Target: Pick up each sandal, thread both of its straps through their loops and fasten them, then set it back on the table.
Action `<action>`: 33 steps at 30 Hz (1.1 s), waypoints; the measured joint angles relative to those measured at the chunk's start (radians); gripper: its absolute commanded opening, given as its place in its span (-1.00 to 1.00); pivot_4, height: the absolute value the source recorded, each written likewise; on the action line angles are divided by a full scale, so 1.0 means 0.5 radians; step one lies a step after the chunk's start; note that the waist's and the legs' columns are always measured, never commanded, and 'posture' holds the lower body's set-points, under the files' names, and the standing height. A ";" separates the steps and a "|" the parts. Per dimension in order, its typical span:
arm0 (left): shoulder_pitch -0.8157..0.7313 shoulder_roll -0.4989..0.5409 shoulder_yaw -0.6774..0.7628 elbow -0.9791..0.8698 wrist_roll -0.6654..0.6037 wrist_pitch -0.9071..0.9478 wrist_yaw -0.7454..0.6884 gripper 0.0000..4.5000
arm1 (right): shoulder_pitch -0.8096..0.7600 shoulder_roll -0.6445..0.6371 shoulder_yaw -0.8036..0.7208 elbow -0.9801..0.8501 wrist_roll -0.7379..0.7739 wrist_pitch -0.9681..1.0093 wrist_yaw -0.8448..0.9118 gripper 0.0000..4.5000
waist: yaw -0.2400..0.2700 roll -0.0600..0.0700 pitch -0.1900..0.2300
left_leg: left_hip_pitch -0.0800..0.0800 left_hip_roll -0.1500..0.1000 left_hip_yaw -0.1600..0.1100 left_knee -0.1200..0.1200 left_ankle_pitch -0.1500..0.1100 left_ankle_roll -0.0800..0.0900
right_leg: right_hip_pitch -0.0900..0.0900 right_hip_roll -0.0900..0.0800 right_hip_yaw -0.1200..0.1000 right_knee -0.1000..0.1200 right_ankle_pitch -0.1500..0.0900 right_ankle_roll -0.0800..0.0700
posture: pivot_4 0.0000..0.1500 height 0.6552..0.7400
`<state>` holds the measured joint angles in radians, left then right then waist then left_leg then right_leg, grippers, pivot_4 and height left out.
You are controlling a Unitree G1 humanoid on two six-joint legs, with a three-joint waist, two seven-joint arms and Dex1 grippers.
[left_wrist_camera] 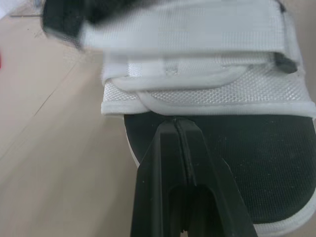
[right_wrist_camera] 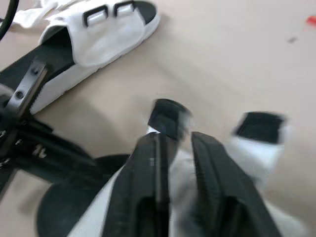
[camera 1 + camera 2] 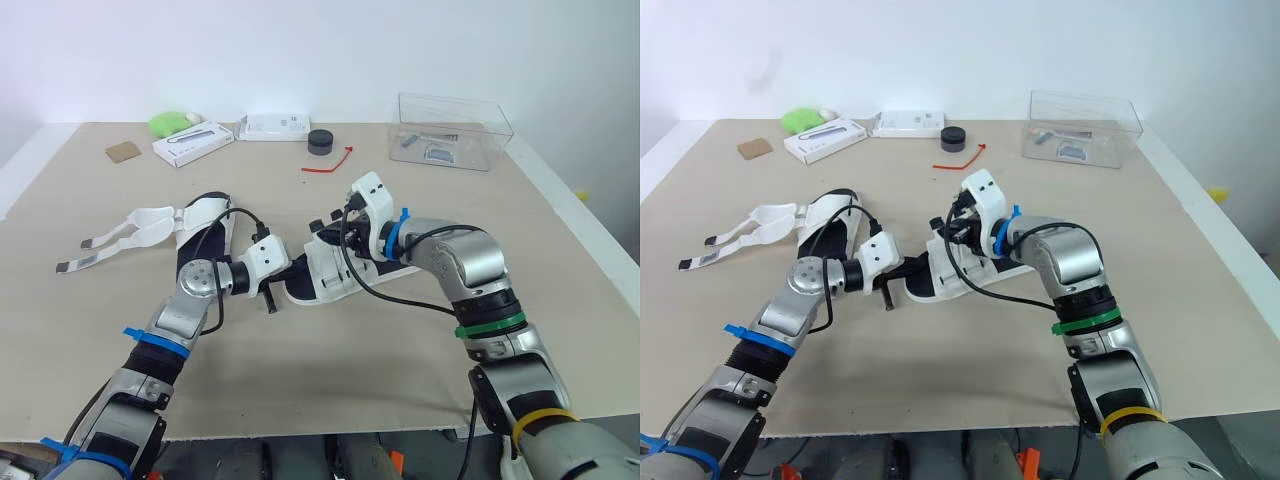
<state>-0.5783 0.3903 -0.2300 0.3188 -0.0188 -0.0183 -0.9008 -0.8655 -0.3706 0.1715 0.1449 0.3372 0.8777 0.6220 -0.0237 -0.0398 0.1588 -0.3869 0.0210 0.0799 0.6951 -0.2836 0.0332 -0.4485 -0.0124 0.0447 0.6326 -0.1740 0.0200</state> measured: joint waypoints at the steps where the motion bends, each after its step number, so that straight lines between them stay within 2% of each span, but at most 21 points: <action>1: 0.000 0.000 0.000 0.000 0.000 0.000 -0.001 -1.00 | 0.000 0.000 0.000 -0.004 0.000 -0.006 0.011 -0.57 | 0.000 0.000 0.000 | 0.000 0.000 0.000 0.000 0.000 0.000 | -0.001 0.000 0.000 0.000 0.000 0.000 | 1.00 1.00; 3: 0.000 0.000 0.000 0.000 0.000 -0.001 -0.001 -1.00 | 0.000 0.000 0.000 -0.009 0.000 -0.007 0.025 -0.57 | 0.000 0.000 0.000 | -0.002 0.000 0.000 0.000 0.000 0.000 | -0.002 0.000 0.000 0.000 0.000 0.000 | 1.00 1.00; 4: 0.000 0.000 0.000 0.000 0.000 -0.001 -0.001 -1.00 | 0.000 -0.007 0.001 -0.019 -0.004 -0.021 0.055 -0.34 | 0.000 0.000 0.000 | -0.003 0.000 0.000 0.000 0.000 0.000 | -0.002 0.000 0.000 0.000 0.000 0.000 | 1.00 1.00; 5: 0.000 0.000 0.000 0.000 0.000 -0.002 -0.001 -1.00 | 0.000 -0.019 0.001 -0.036 -0.010 -0.042 0.076 -0.22 | 0.000 0.000 0.000 | -0.003 0.000 0.000 0.000 0.000 0.000 | -0.003 0.000 0.000 0.000 0.000 0.000 | 1.00 1.00; 11: -0.001 0.000 0.002 0.006 0.000 -0.007 -0.001 -1.00 | -0.051 -0.031 -0.005 -0.054 -0.058 -0.232 0.114 0.87 | 0.000 0.000 0.000 | -0.003 0.000 0.000 -0.001 0.000 0.000 | -0.003 0.000 0.000 0.000 0.000 0.000 | 1.00 1.00; 12: -0.001 0.000 0.002 0.006 0.000 -0.007 -0.001 -1.00 | -0.069 -0.030 -0.008 -0.054 -0.057 -0.244 0.122 0.95 | 0.000 0.000 0.000 | -0.004 0.000 0.000 0.000 0.000 0.000 | -0.004 0.000 0.000 0.000 0.000 0.000 | 1.00 1.00; 18: 0.000 -0.003 0.003 0.006 -0.001 -0.007 0.000 -1.00 | -0.140 0.014 -0.042 -0.047 -0.051 -0.357 0.190 0.95 | 0.000 0.000 0.000 | -0.004 0.000 0.000 0.000 0.000 0.000 | -0.004 -0.001 0.000 0.000 0.000 0.000 | 1.00 1.00; 21: 0.000 -0.005 0.005 0.006 -0.003 -0.007 -0.001 -1.00 | -0.142 0.056 -0.033 -0.029 -0.050 -0.363 0.235 0.57 | 0.000 0.000 0.000 | -0.004 0.000 0.000 0.000 0.000 0.000 | -0.004 -0.001 0.000 0.000 0.000 0.000 | 1.00 1.00; 24: 0.000 -0.011 0.011 0.006 -0.014 -0.004 -0.007 -1.00 | -0.138 0.075 0.014 0.053 -0.079 -0.383 0.278 -0.13 | 0.000 0.000 0.000 | -0.005 0.000 0.000 0.000 0.000 0.000 | -0.004 -0.001 0.000 0.000 0.000 0.000 | 1.00 1.00; 25: 0.000 -0.012 0.011 0.006 -0.016 -0.003 -0.008 -1.00 | -0.137 0.075 0.023 0.059 -0.083 -0.384 0.282 -0.21 | 0.000 0.000 0.000 | -0.005 0.000 0.000 0.000 0.000 0.000 | -0.005 -0.001 0.000 0.000 0.000 0.000 | 1.00 1.00; 26: 0.000 -0.012 0.012 0.005 -0.021 -0.003 -0.011 -1.00 | -0.127 0.075 0.058 0.097 -0.106 -0.406 0.301 -0.39 | 0.000 0.000 0.000 | -0.005 0.000 0.000 0.000 0.000 0.000 | -0.005 -0.001 0.000 0.000 0.000 0.000 | 1.00 1.00; 27: 0.000 -0.011 0.012 0.005 -0.022 -0.003 -0.014 -1.00 | -0.112 0.071 0.116 0.177 -0.157 -0.434 0.334 -0.69 | 0.000 0.000 0.000 | -0.005 0.000 0.001 -0.001 0.000 0.000 | -0.005 -0.001 0.000 0.000 0.000 0.000 | 1.00 1.00; 29: 0.000 -0.011 0.013 0.005 -0.022 -0.003 -0.014 -1.00 | -0.100 0.070 0.157 0.262 -0.209 -0.478 0.353 -0.95 | 0.000 0.000 0.000 | -0.006 0.000 0.001 -0.001 0.000 0.000 | -0.006 -0.001 0.000 0.000 0.000 0.000 | 1.00 1.00; 33: 0.001 -0.009 0.015 -0.011 -0.022 -0.002 -0.014 -1.00 | -0.109 0.061 0.209 0.442 -0.328 -0.585 0.383 -0.99 | 0.000 0.000 0.000 | -0.006 0.000 0.001 -0.001 0.000 0.000 | -0.007 -0.001 0.000 0.000 0.000 0.000 | 1.00 1.00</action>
<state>-0.5776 0.3858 -0.2224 0.3132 -0.0298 -0.0196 -0.9078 -0.9202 -0.3401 0.2759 0.3662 0.1731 0.5850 0.8135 -0.0236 -0.0396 0.1588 -0.3901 0.0208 0.0805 0.6947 -0.2836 0.0332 -0.4520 -0.0129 0.0448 0.6326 -0.1740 0.0198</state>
